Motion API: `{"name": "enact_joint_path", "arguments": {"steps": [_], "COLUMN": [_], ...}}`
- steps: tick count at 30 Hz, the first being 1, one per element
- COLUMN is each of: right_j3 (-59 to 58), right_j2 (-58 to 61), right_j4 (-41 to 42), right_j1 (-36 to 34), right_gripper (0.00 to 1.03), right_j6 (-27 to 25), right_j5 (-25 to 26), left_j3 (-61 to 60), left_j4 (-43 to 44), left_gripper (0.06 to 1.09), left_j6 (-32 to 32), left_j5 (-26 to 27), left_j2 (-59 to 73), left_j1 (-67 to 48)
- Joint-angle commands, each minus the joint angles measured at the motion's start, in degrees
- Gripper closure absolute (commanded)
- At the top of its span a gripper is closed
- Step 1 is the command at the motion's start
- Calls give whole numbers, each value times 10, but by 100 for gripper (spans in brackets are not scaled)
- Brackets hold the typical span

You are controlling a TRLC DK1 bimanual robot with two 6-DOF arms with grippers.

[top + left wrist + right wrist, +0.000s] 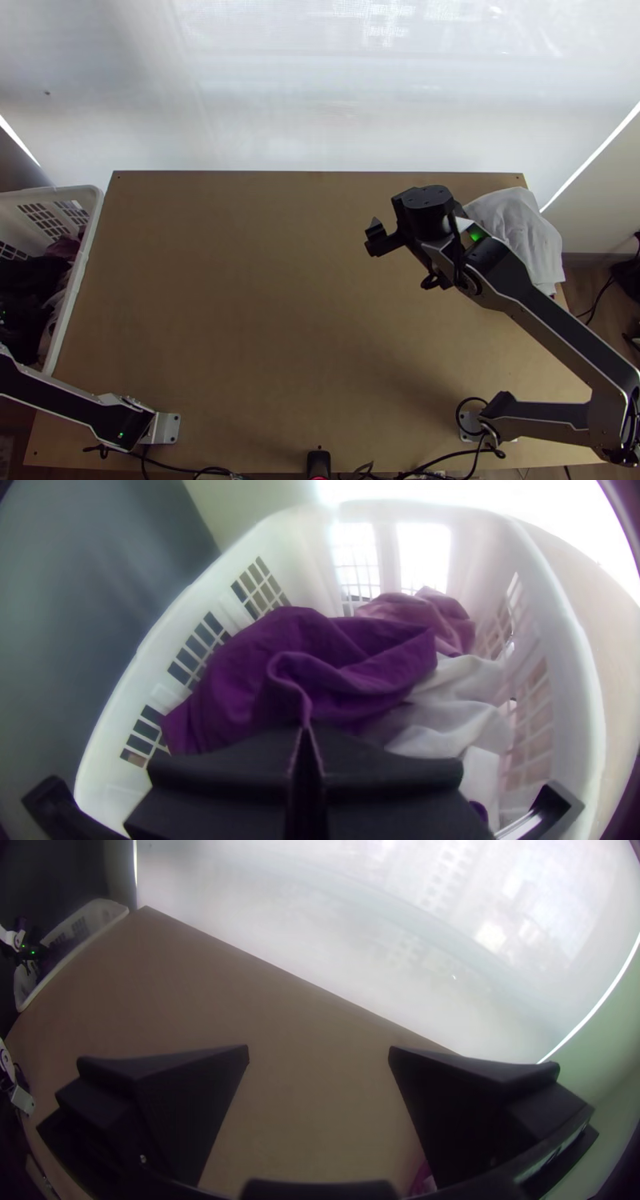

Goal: Fold the t-shirt

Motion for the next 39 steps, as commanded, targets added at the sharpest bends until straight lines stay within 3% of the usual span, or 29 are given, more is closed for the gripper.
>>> {"name": "enact_joint_path", "arguments": {"steps": [1, 8, 15, 22, 27, 33, 39], "right_j3": [-2, 0, 1, -1, -16, -66, -111], "right_j2": [-1, -1, -10, -27, -37, -75, -110], "right_j4": [0, 5, 5, 5, 0, 0, -2], "right_j1": [-2, -5, -12, -26, -34, -38, -51], "right_gripper": [5, 5, 5, 5, 5, 5, 5], "right_j6": [-3, -1, -3, -3, -3, -5, -8], "right_j5": [-2, -2, -9, -12, -18, -22, -28], "left_j3": [-61, -158, -174, -148, -111, -73, -8], "left_j4": [-76, -183, -314, -422, -479, -481, -464], "left_gripper": [105, 105, 105, 105, 105, 105, 105], "left_j6": [9, 17, -23, -82, -156, -259, -321], "left_j5": [34, 63, 67, 61, 17, -69, -83], "left_j2": [-98, -293, -474, -573, -617, -608, -529], "left_j1": [-10, -61, -149, -259, -408, -632, -804]}}
